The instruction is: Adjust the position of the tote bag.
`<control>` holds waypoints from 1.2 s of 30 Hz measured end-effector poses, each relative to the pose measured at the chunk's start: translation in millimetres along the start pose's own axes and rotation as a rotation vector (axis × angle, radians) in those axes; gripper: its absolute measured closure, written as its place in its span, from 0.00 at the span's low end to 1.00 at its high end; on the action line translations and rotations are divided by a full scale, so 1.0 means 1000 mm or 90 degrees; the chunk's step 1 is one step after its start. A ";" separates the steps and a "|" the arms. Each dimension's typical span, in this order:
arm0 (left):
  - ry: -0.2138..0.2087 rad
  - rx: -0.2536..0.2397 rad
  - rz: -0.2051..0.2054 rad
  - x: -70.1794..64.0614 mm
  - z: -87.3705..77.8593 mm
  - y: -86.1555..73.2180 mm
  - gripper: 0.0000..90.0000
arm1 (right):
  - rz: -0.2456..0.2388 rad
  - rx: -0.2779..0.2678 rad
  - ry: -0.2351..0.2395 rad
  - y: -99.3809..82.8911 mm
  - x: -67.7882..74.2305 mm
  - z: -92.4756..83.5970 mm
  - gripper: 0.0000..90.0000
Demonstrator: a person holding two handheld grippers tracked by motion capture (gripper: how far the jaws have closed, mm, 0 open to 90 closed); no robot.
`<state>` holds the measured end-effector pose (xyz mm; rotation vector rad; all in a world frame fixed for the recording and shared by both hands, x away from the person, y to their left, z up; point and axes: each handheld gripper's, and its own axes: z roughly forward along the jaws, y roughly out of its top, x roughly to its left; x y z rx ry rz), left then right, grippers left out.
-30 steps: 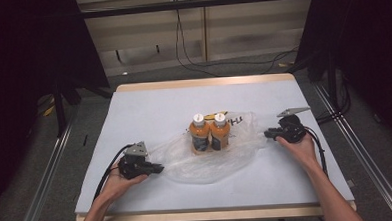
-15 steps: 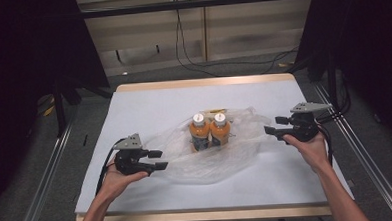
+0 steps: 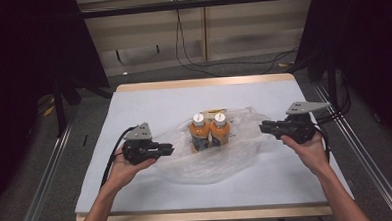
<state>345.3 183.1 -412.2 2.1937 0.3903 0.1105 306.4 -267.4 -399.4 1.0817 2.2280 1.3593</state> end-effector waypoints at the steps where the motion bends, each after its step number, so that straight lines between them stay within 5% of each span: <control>1: 0.003 0.006 0.000 0.001 0.005 0.002 0.91 | -0.009 0.012 0.011 0.002 0.003 0.007 0.90; 5: -0.002 0.052 0.020 0.009 0.023 0.011 0.98 | -0.033 0.043 0.036 0.008 0.008 0.027 1.00; 11: -0.024 0.093 0.031 0.018 0.043 0.020 1.00 | -0.069 0.107 0.066 0.023 0.011 0.068 1.00; 16: -0.042 0.133 0.044 0.021 0.060 0.018 1.00 | -0.074 0.153 0.079 0.022 0.012 0.097 1.00; 18: -0.028 0.136 0.042 0.023 0.067 0.013 1.00 | -0.074 0.172 0.076 0.019 0.012 0.106 1.00; 19: -0.048 0.154 0.042 0.025 0.068 0.013 1.00 | -0.071 0.184 0.076 0.016 0.010 0.110 1.00; 22: -0.017 0.176 0.056 0.023 0.077 0.010 0.99 | -0.071 0.220 0.066 0.006 0.004 0.121 1.00; 31: 0.006 0.202 0.047 0.023 0.085 0.000 1.00 | -0.071 0.281 0.033 -0.009 -0.004 0.121 1.00; 36: 0.043 0.210 0.054 0.025 0.079 -0.004 1.00 | -0.071 0.288 0.027 -0.011 -0.008 0.118 1.00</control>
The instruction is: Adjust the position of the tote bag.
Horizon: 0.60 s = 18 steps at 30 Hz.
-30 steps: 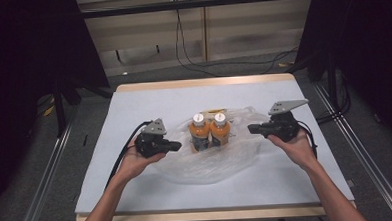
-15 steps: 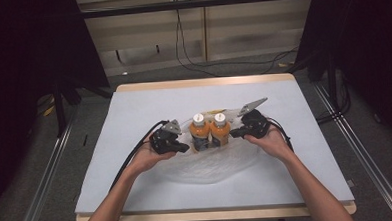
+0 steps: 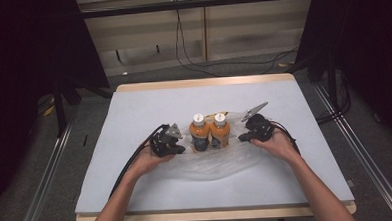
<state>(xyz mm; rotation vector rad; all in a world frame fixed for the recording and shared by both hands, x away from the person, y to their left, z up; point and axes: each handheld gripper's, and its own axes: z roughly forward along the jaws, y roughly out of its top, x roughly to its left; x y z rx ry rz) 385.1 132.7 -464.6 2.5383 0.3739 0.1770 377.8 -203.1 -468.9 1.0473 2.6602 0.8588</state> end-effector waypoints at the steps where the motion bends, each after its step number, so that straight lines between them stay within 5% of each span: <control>1: 0.001 0.002 0.002 0.000 -0.001 -0.001 1.00 | -0.004 0.000 -0.002 0.000 0.000 0.000 1.00; 7: 0.022 0.014 0.012 0.000 -0.005 -0.005 1.00 | -0.016 0.017 -0.026 0.000 0.001 -0.003 0.98; 14: 0.019 0.010 0.013 0.000 -0.004 -0.006 1.00 | -0.032 -0.015 -0.018 0.003 0.000 -0.004 1.00; 18: 0.015 0.011 0.007 0.003 -0.006 -0.007 1.00 | -0.043 0.020 -0.043 0.001 0.001 -0.003 1.00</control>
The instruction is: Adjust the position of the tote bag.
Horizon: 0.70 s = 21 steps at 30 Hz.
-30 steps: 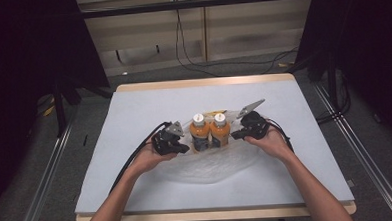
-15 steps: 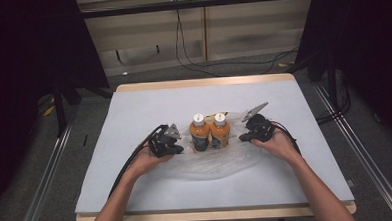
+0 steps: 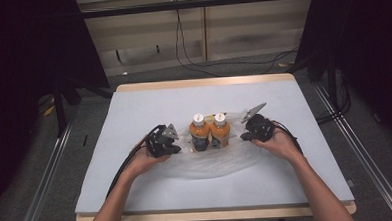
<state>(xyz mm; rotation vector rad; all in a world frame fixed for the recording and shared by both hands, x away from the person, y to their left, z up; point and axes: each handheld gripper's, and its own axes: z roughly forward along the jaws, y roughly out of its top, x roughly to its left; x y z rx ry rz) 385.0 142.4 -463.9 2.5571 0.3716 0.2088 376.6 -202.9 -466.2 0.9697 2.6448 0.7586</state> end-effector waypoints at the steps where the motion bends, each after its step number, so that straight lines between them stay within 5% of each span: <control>1: 0.001 0.005 0.005 0.000 -0.001 0.000 1.00 | 0.003 0.009 0.004 -0.001 0.000 -0.002 1.00; 13: 0.025 0.029 0.017 0.003 -0.008 -0.008 1.00 | -0.052 0.076 -0.027 -0.011 -0.001 -0.015 1.00; 16: 0.051 0.052 0.031 0.004 -0.010 -0.009 1.00 | -0.054 0.097 -0.046 -0.014 -0.003 -0.018 1.00; 21: 0.044 0.024 -0.017 0.013 -0.015 -0.024 1.00 | -0.039 0.106 -0.049 -0.021 -0.009 -0.023 1.00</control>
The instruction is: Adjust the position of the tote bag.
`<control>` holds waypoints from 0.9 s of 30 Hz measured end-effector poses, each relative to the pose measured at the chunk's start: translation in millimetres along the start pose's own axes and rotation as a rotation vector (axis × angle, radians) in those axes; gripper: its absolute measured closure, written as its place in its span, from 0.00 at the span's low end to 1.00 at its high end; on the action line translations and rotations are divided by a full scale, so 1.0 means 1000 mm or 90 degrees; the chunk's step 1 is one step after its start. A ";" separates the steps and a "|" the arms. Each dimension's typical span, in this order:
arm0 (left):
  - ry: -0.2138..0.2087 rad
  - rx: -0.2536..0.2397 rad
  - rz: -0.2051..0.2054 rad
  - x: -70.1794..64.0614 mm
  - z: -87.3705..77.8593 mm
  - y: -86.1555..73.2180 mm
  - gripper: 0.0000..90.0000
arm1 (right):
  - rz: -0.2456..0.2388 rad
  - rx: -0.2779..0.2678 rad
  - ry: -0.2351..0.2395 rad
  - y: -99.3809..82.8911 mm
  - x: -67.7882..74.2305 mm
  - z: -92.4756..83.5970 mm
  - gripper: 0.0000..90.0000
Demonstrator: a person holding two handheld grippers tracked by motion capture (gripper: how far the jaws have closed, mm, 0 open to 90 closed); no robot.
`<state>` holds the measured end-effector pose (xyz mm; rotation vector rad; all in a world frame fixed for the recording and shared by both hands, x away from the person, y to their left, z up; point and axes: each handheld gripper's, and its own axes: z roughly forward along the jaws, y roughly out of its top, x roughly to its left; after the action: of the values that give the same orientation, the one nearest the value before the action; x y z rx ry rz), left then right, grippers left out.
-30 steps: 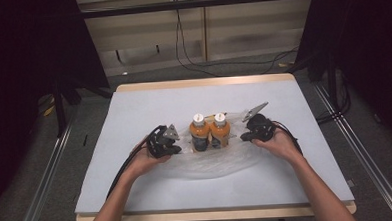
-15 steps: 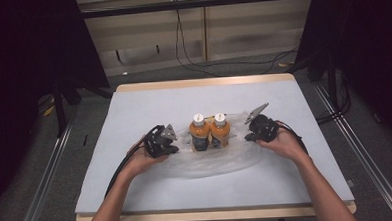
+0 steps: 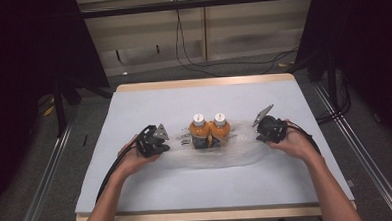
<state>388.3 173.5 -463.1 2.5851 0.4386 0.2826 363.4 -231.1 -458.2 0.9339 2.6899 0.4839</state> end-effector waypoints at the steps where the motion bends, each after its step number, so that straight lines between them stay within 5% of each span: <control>1: 0.003 0.006 0.006 0.001 -0.001 -0.001 1.00 | -0.003 0.001 0.001 -0.002 -0.002 -0.001 1.00; 12: 0.012 0.014 0.013 0.000 -0.005 -0.007 1.00 | 0.002 0.034 0.000 -0.021 -0.013 -0.010 1.00; 20: 0.007 0.008 0.015 0.000 -0.009 -0.015 1.00 | 0.033 -0.012 0.051 -0.040 -0.021 -0.015 1.00; 27: -0.005 -0.001 0.003 0.002 -0.011 -0.018 1.00 | 0.014 -0.004 0.043 -0.042 -0.015 -0.017 1.00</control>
<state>382.7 193.9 -462.9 2.5854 0.4296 0.2741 346.1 -275.8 -456.6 0.9627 2.7389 0.5365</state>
